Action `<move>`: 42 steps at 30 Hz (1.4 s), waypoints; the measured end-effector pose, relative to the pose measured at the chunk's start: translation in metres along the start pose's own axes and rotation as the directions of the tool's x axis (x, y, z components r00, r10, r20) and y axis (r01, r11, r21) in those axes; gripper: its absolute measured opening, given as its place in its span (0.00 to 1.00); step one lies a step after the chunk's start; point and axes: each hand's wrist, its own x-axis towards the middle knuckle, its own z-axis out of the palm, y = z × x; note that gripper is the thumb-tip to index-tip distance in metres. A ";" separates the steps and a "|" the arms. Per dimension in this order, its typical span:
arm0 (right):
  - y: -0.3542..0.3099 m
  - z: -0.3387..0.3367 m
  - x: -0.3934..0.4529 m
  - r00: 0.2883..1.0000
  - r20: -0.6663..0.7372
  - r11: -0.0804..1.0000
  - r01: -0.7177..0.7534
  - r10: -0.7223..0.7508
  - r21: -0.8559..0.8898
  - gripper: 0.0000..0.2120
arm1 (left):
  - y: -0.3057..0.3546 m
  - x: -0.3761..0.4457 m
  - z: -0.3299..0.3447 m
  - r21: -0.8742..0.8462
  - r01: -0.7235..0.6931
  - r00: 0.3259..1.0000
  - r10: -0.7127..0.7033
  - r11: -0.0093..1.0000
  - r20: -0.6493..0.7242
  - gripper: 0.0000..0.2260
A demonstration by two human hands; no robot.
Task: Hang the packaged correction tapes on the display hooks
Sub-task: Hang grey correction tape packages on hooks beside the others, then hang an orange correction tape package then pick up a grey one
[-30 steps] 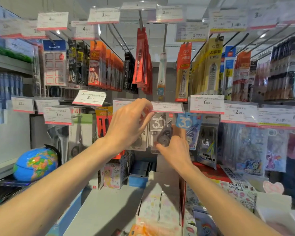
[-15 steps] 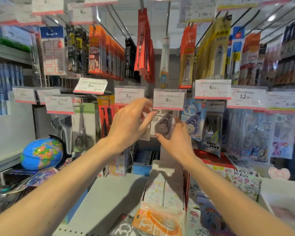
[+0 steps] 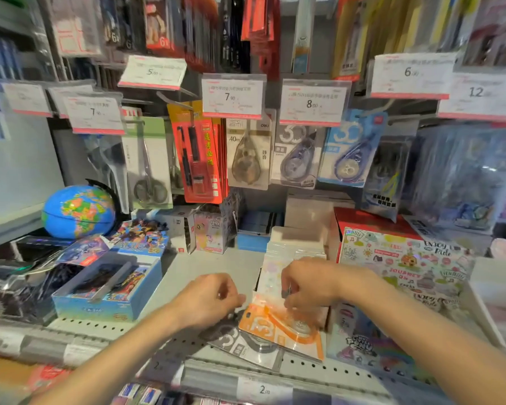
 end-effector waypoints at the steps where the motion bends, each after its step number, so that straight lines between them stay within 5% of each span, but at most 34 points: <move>1: -0.002 0.004 0.002 0.999 0.047 1.000 -0.013 0.013 -0.010 0.13 | -0.003 -0.002 0.008 -0.012 0.035 0.998 -0.035 0.999 0.052 0.14; 12: -0.008 0.026 0.010 0.974 0.217 0.996 -0.039 0.057 -0.085 0.23 | 0.004 -0.003 0.017 -0.357 0.201 0.956 -0.104 0.912 0.273 0.11; 21: -0.015 0.019 0.001 0.987 0.161 1.000 0.003 -0.005 0.010 0.26 | 0.000 -0.012 -0.006 -0.376 0.205 0.975 -0.153 0.904 0.162 0.15; 29: -0.029 -0.013 -0.007 0.978 -0.202 0.982 0.078 -0.043 0.171 0.29 | 0.008 -0.013 -0.071 -0.520 0.088 0.994 -0.110 0.850 -0.010 0.07; 35: -0.017 -0.029 -0.012 0.812 -0.583 0.971 0.114 0.030 0.208 0.30 | 0.046 -0.001 -0.097 -0.688 -0.096 0.986 -0.026 0.719 -0.165 0.09; 42: 0.016 -0.034 -0.042 0.620 -0.780 0.970 0.130 0.082 0.205 0.30 | 0.107 0.006 -0.094 -0.713 -0.259 0.956 0.065 0.652 -0.288 0.12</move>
